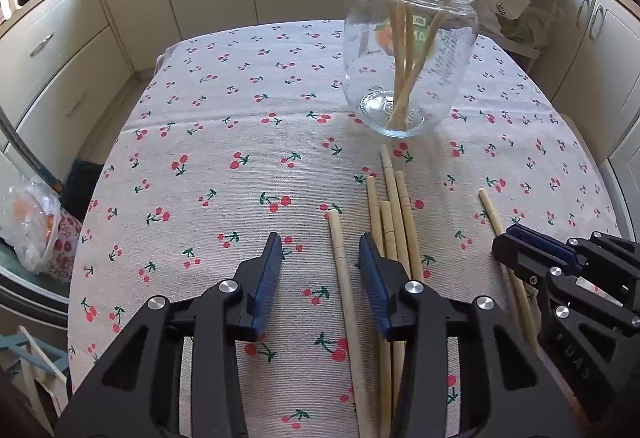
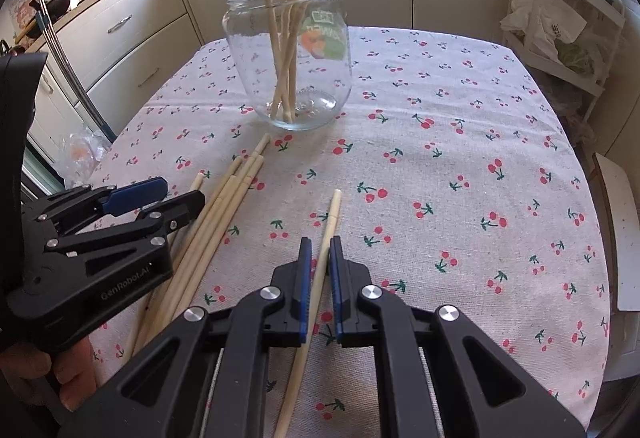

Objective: Organize utensils
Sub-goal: 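Grasp a wooden chopstick with the left gripper while the right gripper grasps another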

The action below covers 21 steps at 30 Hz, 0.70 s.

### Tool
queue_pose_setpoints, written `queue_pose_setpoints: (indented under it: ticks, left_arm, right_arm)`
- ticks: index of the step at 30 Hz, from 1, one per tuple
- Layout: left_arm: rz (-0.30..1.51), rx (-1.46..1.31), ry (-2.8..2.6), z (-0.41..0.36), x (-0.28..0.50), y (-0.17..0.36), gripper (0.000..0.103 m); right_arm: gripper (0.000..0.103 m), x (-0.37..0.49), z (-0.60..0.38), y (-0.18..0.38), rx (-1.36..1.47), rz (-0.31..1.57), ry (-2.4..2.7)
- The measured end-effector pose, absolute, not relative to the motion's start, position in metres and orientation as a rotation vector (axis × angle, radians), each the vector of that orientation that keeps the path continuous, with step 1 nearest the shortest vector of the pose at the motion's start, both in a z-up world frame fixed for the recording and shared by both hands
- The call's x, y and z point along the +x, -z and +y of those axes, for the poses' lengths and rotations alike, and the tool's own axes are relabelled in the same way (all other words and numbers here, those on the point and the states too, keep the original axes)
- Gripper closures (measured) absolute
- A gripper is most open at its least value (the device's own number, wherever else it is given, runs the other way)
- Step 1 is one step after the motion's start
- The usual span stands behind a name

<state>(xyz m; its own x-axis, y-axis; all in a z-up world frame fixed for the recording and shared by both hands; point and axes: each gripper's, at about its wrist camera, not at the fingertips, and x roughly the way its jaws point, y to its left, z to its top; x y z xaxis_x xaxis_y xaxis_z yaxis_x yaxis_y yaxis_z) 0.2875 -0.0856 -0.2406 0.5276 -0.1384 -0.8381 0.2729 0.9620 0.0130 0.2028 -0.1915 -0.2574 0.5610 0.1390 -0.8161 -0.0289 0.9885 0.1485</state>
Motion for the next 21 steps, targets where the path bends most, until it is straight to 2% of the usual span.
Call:
queue_pose_setpoints:
  ticks: [1,5,21]
  left_arm:
    - [0.981,0.153,0.249,-0.085,0.287,0.241,0.066]
    - [0.985,0.147,0.288,-0.087,0.285,0.239,0.096]
    - [0.900,0.106,0.306,-0.070,0.254,0.199,0.098]
  right_arm:
    - [0.095,0.202,-0.191,0.258,0.111,0.968,-0.094]
    - [0.097,0.201,-0.192,0.257,0.132,0.963,-0.078]
    - [0.097,0.170,-0.200,0.215,0.434,0.832,-0.132]
